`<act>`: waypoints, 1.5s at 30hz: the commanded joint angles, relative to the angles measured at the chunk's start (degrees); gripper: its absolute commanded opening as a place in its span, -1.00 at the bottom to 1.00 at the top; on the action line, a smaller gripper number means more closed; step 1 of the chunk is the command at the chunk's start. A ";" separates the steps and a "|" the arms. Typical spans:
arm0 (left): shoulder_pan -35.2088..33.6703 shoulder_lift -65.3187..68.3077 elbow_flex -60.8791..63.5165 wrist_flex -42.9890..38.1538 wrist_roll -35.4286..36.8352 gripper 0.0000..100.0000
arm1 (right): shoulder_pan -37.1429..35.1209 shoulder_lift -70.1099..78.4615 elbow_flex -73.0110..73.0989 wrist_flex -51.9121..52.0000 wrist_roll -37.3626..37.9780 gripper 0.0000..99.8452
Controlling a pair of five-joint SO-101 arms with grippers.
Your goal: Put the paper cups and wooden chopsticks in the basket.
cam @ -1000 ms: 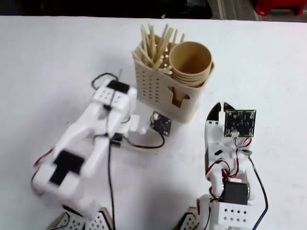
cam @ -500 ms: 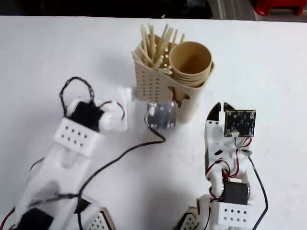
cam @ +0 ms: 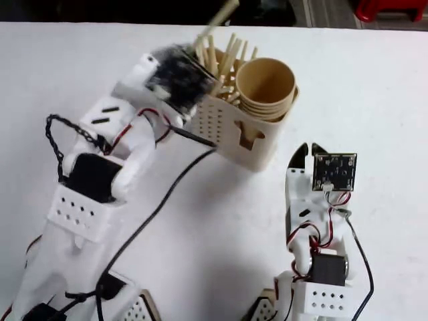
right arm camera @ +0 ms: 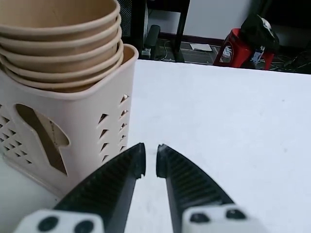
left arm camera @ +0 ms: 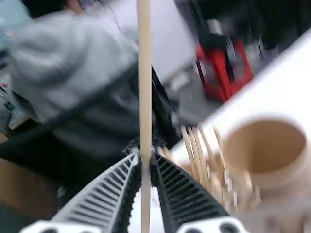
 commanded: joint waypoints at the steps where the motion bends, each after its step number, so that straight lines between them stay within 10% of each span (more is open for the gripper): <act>1: 0.84 0.57 -3.16 -12.22 9.32 -0.95 | 0.66 -0.66 -0.97 -1.27 0.35 -0.89; 12: 1.71 10.59 -3.43 -30.86 21.63 -0.95 | 0.66 -0.66 -0.97 -1.27 0.35 -0.89; 24: 1.89 22.81 -3.25 -33.23 21.45 -0.91 | 0.66 -0.66 -0.97 -1.27 0.35 -0.89; 45: -2.68 4.79 -15.12 2.90 21.10 -0.96 | 0.66 -0.66 -0.88 -1.19 0.35 -0.89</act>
